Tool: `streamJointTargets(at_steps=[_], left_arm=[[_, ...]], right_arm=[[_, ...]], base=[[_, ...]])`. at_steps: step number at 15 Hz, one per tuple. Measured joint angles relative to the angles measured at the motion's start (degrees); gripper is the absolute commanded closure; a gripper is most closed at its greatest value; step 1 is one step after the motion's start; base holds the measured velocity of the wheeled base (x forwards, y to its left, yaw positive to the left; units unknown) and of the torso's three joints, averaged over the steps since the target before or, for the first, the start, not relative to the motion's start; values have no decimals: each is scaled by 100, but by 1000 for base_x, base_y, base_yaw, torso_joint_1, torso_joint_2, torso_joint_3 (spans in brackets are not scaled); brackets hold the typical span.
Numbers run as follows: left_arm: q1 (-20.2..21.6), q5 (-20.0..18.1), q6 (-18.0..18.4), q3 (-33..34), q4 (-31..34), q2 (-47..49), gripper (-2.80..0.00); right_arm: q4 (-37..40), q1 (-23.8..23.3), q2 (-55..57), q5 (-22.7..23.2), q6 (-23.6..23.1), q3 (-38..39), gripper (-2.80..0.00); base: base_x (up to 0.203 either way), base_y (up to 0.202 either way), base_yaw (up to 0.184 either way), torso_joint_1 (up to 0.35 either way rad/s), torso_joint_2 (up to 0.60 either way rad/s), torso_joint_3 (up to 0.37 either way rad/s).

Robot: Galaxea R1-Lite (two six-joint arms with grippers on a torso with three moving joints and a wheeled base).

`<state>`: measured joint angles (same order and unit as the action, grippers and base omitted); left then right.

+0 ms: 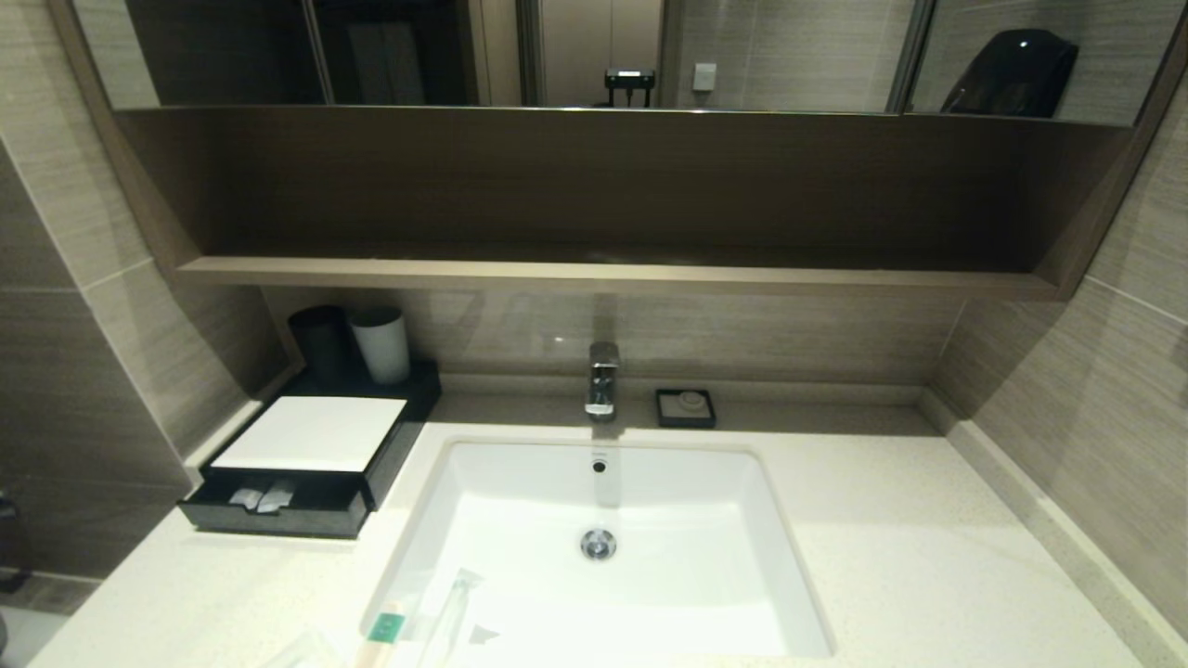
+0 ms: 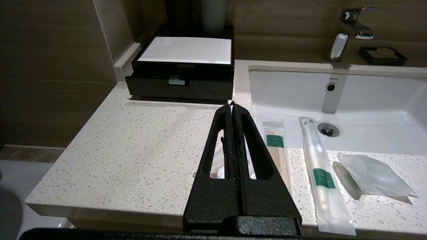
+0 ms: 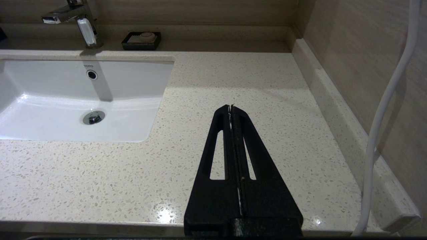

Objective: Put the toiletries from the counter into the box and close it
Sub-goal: Open the drawer

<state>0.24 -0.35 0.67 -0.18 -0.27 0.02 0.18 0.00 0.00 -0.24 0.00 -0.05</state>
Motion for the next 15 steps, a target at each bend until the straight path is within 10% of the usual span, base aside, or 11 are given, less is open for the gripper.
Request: streamJointTargets(at_steps=[15], left_arm=[[0,-25,-34,-745,576,0,0]], right_arm=[[-2,0,0,-2,0,0,0]], base=[[0,0,0,0,0,0]])
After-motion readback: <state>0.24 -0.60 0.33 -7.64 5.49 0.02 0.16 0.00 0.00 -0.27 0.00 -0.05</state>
